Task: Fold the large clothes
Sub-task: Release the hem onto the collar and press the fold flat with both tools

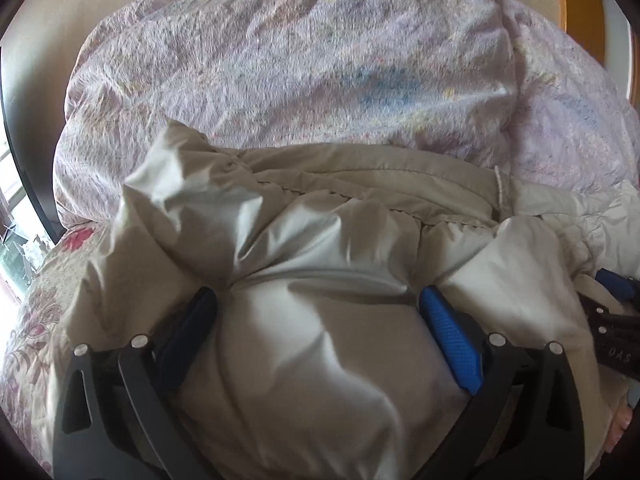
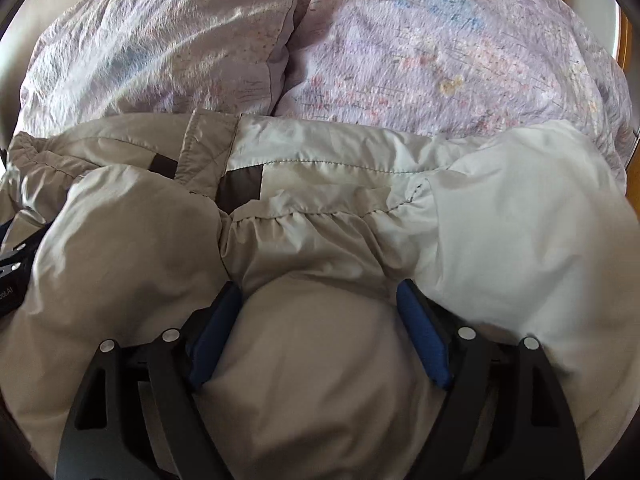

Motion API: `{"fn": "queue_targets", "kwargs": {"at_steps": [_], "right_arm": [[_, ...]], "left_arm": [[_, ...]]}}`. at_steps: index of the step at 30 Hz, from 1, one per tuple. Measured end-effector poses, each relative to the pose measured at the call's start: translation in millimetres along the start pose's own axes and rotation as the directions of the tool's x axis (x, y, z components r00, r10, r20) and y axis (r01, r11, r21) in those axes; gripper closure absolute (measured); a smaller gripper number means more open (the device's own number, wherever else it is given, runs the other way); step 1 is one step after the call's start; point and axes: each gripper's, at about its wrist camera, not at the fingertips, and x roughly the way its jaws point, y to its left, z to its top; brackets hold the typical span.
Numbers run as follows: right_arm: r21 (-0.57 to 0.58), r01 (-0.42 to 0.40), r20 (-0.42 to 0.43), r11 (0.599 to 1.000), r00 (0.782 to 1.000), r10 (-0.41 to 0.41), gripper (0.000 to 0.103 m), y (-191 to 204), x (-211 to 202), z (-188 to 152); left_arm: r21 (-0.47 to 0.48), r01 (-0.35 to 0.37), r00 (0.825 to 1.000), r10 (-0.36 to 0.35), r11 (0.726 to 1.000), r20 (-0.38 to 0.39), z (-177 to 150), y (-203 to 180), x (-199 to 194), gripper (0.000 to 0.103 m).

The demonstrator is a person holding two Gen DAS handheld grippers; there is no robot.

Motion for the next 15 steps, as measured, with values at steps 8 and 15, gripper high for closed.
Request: {"fn": "queue_targets", "kwargs": {"at_steps": [8,15], "right_arm": [[0.105,0.133,0.17,0.986,0.974,-0.15,0.018,-76,-32,32],[0.177,0.201,0.087,0.963,0.972,-0.219,0.019,-109,0,17]], "left_arm": [[0.015,-0.072,0.989,0.07,0.997,0.128,41,26,-33,0.002],[0.02,-0.165,0.985,0.164,0.986,0.055,37,41,8,0.002]]}}
